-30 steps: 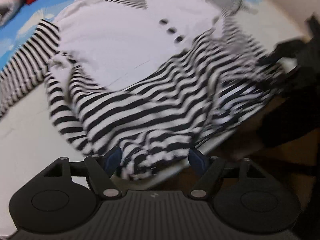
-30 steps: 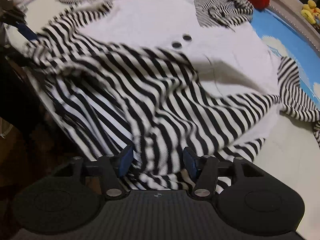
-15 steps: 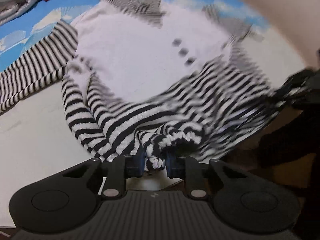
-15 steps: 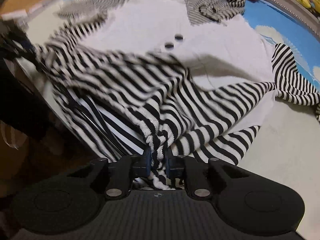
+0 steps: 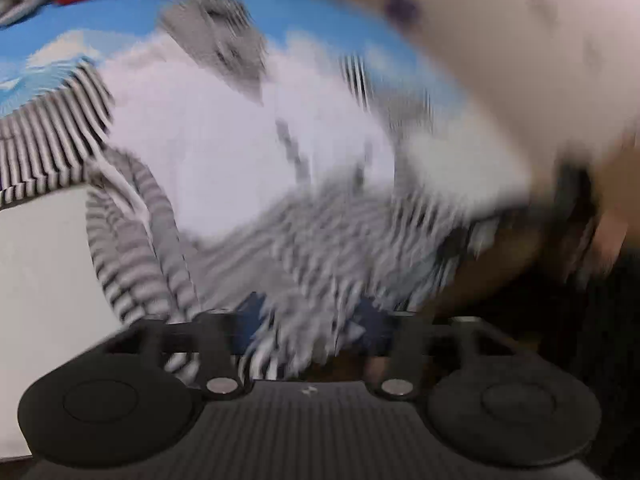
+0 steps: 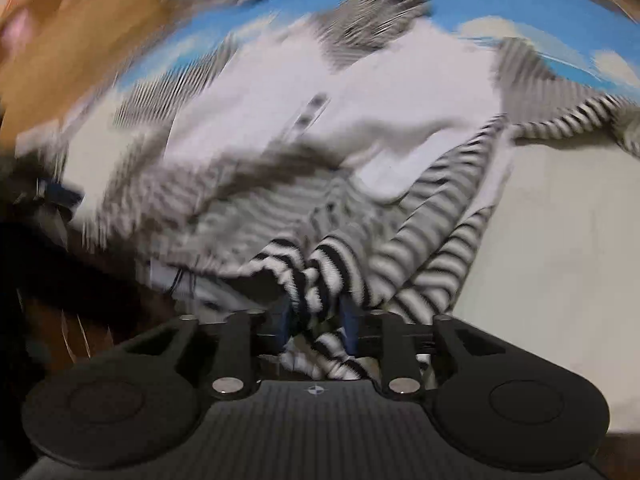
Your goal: Fold small clothes
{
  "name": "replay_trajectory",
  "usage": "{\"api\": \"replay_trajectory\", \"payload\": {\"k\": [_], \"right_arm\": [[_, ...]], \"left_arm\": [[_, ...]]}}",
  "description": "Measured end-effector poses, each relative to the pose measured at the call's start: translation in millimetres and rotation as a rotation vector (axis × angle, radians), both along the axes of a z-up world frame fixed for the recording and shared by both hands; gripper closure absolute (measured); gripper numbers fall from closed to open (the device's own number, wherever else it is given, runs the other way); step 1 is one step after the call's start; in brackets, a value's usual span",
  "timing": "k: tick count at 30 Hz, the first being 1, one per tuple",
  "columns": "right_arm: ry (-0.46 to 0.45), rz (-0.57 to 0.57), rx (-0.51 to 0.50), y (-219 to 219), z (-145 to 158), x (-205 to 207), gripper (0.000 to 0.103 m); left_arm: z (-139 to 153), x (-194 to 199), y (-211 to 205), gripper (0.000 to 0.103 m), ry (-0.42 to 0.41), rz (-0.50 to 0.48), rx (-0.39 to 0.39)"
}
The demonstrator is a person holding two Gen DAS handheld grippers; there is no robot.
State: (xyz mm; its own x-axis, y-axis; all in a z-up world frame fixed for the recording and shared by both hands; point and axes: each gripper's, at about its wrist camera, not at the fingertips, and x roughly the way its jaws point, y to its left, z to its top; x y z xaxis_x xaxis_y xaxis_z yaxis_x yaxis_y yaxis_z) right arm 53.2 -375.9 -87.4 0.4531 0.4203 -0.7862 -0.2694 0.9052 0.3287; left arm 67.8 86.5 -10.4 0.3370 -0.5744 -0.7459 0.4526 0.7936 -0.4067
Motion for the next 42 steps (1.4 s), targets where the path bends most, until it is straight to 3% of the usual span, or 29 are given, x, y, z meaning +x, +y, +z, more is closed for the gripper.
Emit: {"api": "replay_trajectory", "payload": {"k": [1, 3, 6, 9, 13, 15, 17, 21, 24, 25, 26, 27, 28, 30, 33, 35, 38, 40, 42], "right_arm": [[0.005, -0.055, 0.024, -8.0, 0.1, 6.3, 0.056], [0.027, -0.148, 0.053, -20.3, -4.3, 16.1, 0.055], [0.097, -0.244, 0.048, -30.5, -22.4, 27.3, 0.053], [0.115, -0.256, 0.103, -34.2, -25.3, 30.2, 0.053], [0.030, -0.263, 0.323, -53.8, -3.1, 25.7, 0.052], [-0.016, -0.261, 0.379, -60.9, 3.5, 22.3, 0.049], [0.001, -0.286, 0.314, -59.5, 1.5, 23.9, 0.046], [0.196, -0.355, 0.029, -47.9, -38.5, 35.5, 0.046], [0.253, -0.353, -0.095, -41.7, -56.8, 36.9, 0.047], [0.247, -0.343, -0.094, -40.1, -57.0, 37.2, 0.052], [0.239, -0.332, -0.087, -37.4, -54.6, 35.8, 0.074], [0.232, -0.314, -0.069, -36.8, -53.7, 34.7, 0.091], [0.229, -0.300, -0.047, -36.6, -52.6, 34.7, 0.100], [0.181, -0.309, -0.041, -38.2, -41.2, 31.8, 0.100], [0.153, -0.504, -0.014, -73.6, -30.2, 22.7, 0.101], [0.178, -0.583, -0.037, -86.4, -32.9, 18.0, 0.101], [0.216, -0.482, -0.131, -67.1, -42.2, 19.3, 0.100], [0.231, -0.437, -0.178, -56.4, -45.3, 19.4, 0.099], [0.216, -0.464, -0.173, -59.5, -39.9, 19.7, 0.098]], "left_arm": [[-0.3, 9.2, 9.7, 0.031, 0.007, 0.081, -0.039], [-14.4, 27.4, 22.6, 0.031, 0.084, 0.222, -0.042], [-46.3, 50.7, 19.1, 0.032, 0.210, 0.332, 0.117], [-62.4, 56.5, 5.8, 0.032, 0.238, 0.313, 0.217], [-67.4, 53.0, 4.5, 0.030, 0.232, 0.298, 0.217], [-76.2, 57.6, 1.8, 0.030, 0.244, 0.311, 0.228], [-77.8, 55.6, 0.4, 0.030, 0.258, 0.309, 0.247], [-83.2, 55.6, -5.1, 0.031, 0.270, 0.268, 0.290], [-91.6, 56.5, -11.7, 0.036, 0.275, 0.258, 0.343], [-95.0, 57.1, -12.9, 0.049, 0.280, 0.260, 0.365], [-97.8, 57.2, -13.5, 0.059, 0.286, 0.259, 0.382], [-99.8, 56.8, -14.1, 0.080, 0.292, 0.252, 0.384], [-98.7, 55.9, -14.3, 0.089, 0.290, 0.243, 0.373], [-91.0, 51.4, -15.1, 0.094, 0.252, 0.231, 0.347], [-82.9, 45.3, -9.8, 0.094, 0.235, 0.231, 0.311], [-90.8, 44.0, -10.4, 0.094, 0.254, 0.229, 0.377], [-98.7, 42.5, -18.0, 0.093, 0.255, 0.195, 0.475], [-96.6, 42.1, -18.4, 0.078, 0.244, 0.207, 0.494], [-88.3, 42.1, -16.2, 0.069, 0.196, 0.246, 0.494]]}}
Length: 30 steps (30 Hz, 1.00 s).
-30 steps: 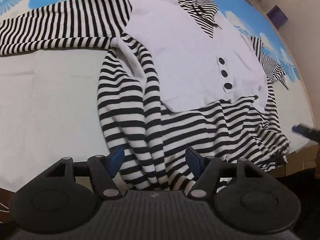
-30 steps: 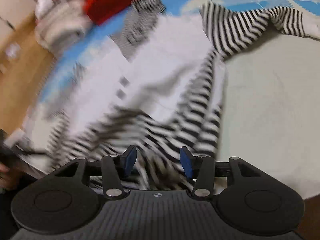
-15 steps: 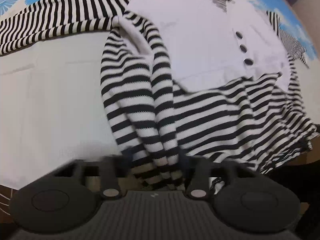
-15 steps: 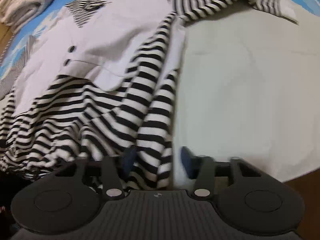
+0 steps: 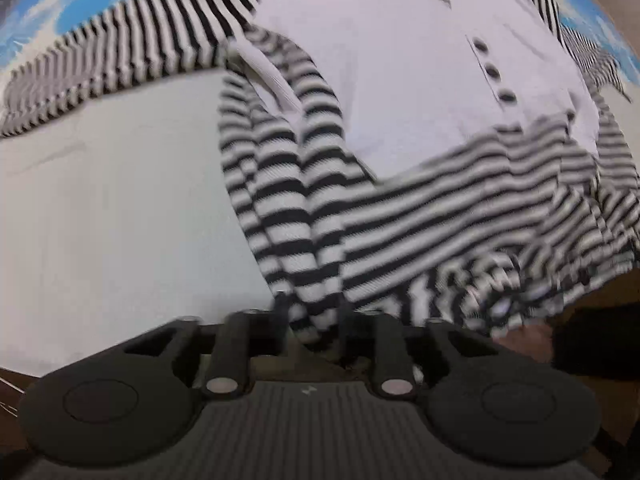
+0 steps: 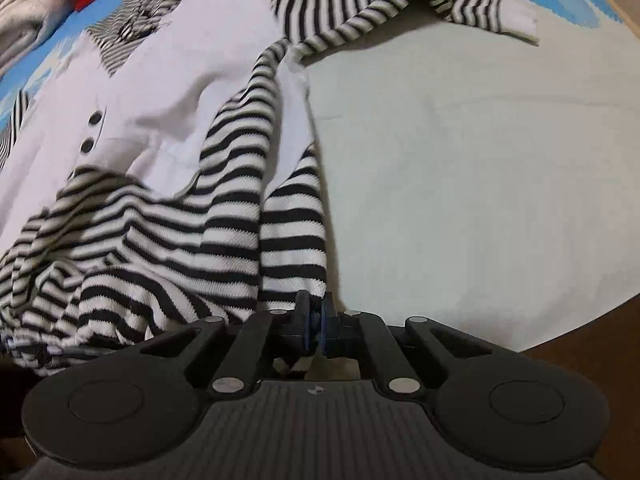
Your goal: Fold small clothes
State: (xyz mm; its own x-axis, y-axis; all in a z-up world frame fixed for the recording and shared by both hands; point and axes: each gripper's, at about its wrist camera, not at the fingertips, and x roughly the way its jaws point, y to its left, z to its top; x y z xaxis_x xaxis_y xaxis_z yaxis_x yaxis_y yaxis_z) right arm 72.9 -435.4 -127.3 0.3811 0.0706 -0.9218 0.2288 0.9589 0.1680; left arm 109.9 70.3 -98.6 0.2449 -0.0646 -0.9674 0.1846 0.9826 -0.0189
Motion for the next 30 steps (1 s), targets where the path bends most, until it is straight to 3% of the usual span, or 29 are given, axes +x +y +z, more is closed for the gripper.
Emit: {"api": "replay_trajectory", "payload": {"k": [4, 6, 7, 8, 10, 12, 13, 14, 18, 22, 24, 27, 30], "right_arm": [[-0.213, -0.028, 0.006, -4.9, 33.1, -4.7, 0.092], [-0.303, 0.016, 0.053, 2.2, 43.8, -6.7, 0.084], [-0.315, 0.054, 0.086, 7.2, 44.5, -6.5, 0.075], [-0.306, 0.098, 0.110, 14.6, 42.0, -4.3, 0.067], [-0.240, 0.189, 0.100, 33.6, 29.0, 1.0, 0.061], [-0.099, 0.284, 0.021, 53.3, 7.1, 7.0, 0.061], [-0.022, 0.314, -0.025, 61.8, -6.4, 8.8, 0.061], [-0.006, 0.328, -0.051, 65.0, -10.2, 7.4, 0.061], [-0.063, 0.282, -0.011, 58.4, 3.0, 2.2, 0.061], [-0.008, 0.292, -0.063, 61.5, -9.6, 3.4, 0.061], [-0.053, 0.282, -0.058, 60.2, -1.1, 3.2, 0.061], [-0.214, 0.178, -0.023, 50.9, 28.9, -6.3, 0.061], [-0.325, 0.070, 0.054, 37.4, 46.5, -9.4, 0.061]], "left_arm": [[29.8, -6.2, -2.5, 0.068, -0.175, -0.023, -0.057], [40.0, -11.1, -10.9, 0.068, -0.227, -0.084, -0.113], [41.5, -12.1, -17.4, 0.068, -0.231, -0.117, -0.128], [39.5, -14.4, -24.1, 0.067, -0.220, -0.161, -0.138], [24.0, -20.4, -40.5, 0.049, -0.141, -0.252, -0.104], [-1.1, -24.0, -53.2, 0.049, -0.035, -0.305, 0.032], [-7.7, -25.2, -53.3, 0.049, -0.018, -0.305, 0.063], [-4.5, -24.5, -52.7, 0.049, -0.026, -0.294, 0.054], [23.1, -22.6, -37.7, 0.048, -0.121, -0.222, -0.079], [-2.0, -19.9, -45.6, 0.051, -0.028, -0.209, 0.050], [10.4, -19.1, -42.8, 0.050, -0.082, -0.207, 0.012], [39.4, -20.4, -33.0, 0.045, -0.223, -0.146, -0.098], [56.1, -18.5, -26.0, 0.036, -0.344, -0.079, -0.143]]}}
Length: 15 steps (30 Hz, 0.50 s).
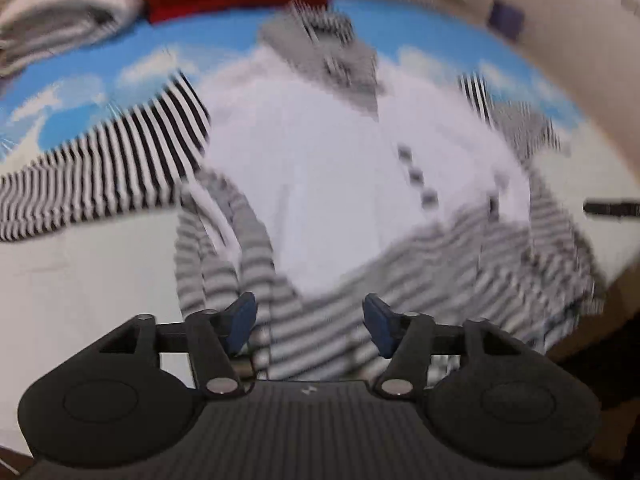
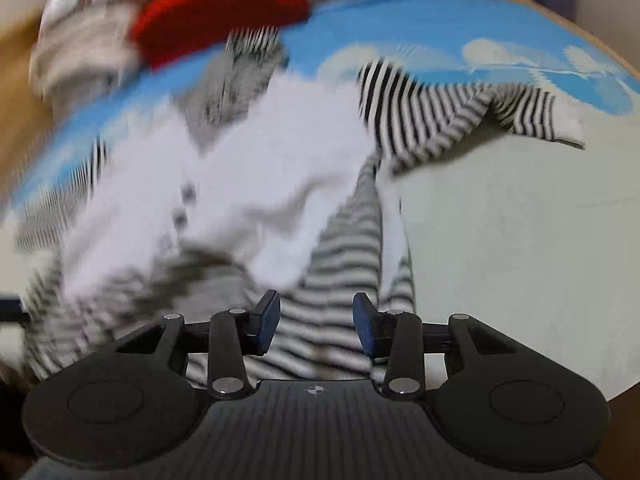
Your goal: Fold small clothes
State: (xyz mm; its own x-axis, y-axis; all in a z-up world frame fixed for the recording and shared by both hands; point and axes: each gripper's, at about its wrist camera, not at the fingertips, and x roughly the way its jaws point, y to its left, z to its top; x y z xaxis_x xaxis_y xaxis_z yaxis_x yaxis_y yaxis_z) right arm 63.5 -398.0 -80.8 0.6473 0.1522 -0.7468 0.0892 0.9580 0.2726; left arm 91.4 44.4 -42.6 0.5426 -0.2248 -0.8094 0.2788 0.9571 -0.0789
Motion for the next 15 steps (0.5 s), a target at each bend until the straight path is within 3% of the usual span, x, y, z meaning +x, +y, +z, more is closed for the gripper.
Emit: {"api": "replay_trajectory", "payload": {"k": [4, 7, 12, 15], "right_arm": [[-0.149, -0.058, -0.043, 6.5, 16.3, -2.4, 0.061], [-0.245, -0.059, -0.043, 9.9, 25.1, 2.6, 0.060], [-0.247, -0.071, -0.024, 16.5, 27.0, 23.7, 0.060], [-0.255, -0.067, 0.003, 21.6, 32.7, 29.5, 0.060]], "left_arm": [[18.9, -4.5, -2.7, 0.033, -0.141, 0.015, -0.057], [29.2, -2.5, -6.3, 0.031, -0.202, 0.026, -0.084], [44.7, 17.4, 7.3, 0.034, -0.215, 0.086, -0.125], [59.1, 38.0, 19.0, 0.040, -0.226, 0.054, -0.143]]}}
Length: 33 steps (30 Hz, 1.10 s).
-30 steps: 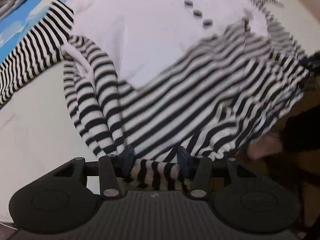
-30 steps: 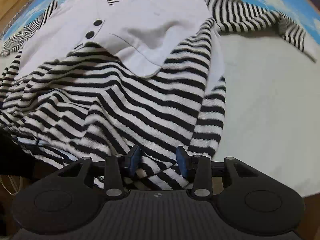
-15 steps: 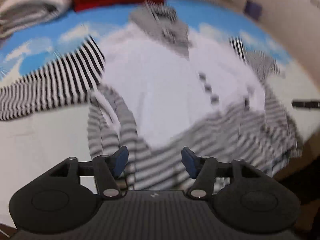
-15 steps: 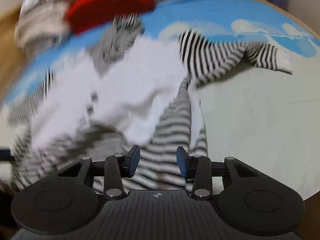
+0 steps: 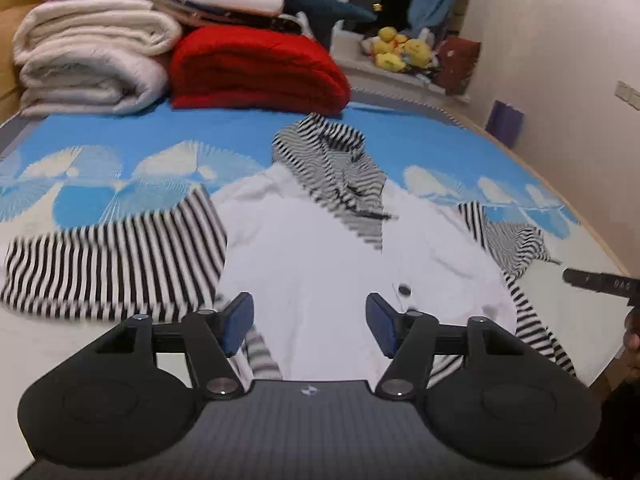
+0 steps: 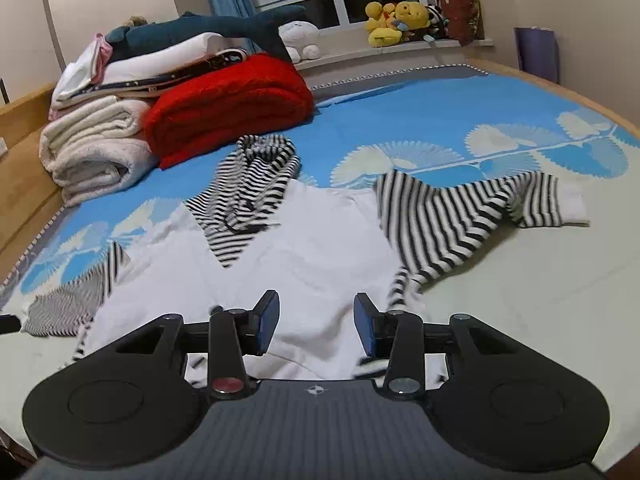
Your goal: Fold small clothes
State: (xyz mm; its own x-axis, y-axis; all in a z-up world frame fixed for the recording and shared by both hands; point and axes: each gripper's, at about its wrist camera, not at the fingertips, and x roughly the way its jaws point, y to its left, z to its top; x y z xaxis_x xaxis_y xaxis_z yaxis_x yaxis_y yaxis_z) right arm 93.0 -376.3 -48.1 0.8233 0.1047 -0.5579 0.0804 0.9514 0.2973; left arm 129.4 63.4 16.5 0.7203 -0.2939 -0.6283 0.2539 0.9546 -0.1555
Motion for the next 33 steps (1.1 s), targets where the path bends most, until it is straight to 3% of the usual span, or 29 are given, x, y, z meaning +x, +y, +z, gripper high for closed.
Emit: {"api": "replay_trajectory", "payload": {"k": [3, 6, 8, 10, 15, 21, 26, 29, 31, 33], "right_arm": [[-0.003, -0.001, 0.003, 8.8, 3.2, 6.0, 0.060], [-0.002, -0.015, -0.005, 16.4, 6.5, 10.6, 0.062], [-0.012, -0.026, -0.010, 21.0, 10.9, 12.8, 0.066], [-0.028, -0.027, -0.022, 26.5, 18.0, 14.7, 0.073], [-0.092, 0.000, -0.081, 40.1, 44.3, 23.6, 0.078], [-0.200, 0.079, -0.161, 52.4, 84.5, 55.2, 0.078], [-0.224, 0.084, -0.157, 53.0, 94.2, 105.7, 0.078], [-0.195, 0.067, -0.140, 53.5, 84.0, 131.9, 0.078], [-0.148, 0.061, -0.111, 54.9, 76.4, 145.2, 0.078], [-0.129, 0.076, -0.079, 58.1, 72.4, 153.0, 0.078]], "left_arm": [[13.7, 30.5, 12.1, 0.056, -0.041, -0.020, 0.027], [18.5, 60.1, 37.0, 0.071, -0.076, -0.014, -0.013], [11.9, 73.0, 56.9, 0.074, -0.074, 0.000, -0.054], [2.3, 84.3, 78.0, 0.074, -0.027, 0.015, -0.095], [-8.6, 100.1, 125.4, 0.074, 0.011, 0.053, -0.112], [-40.6, 119.5, 199.8, 0.074, 0.107, 0.215, -0.158], [-73.9, 129.8, 252.4, 0.074, 0.202, 0.335, -0.186], [-93.4, 132.4, 283.9, 0.063, 0.257, 0.425, -0.219], [-105.5, 133.6, 303.7, 0.045, 0.298, 0.500, -0.238], [-117.9, 135.7, 321.8, 0.045, 0.337, 0.561, -0.265]]}}
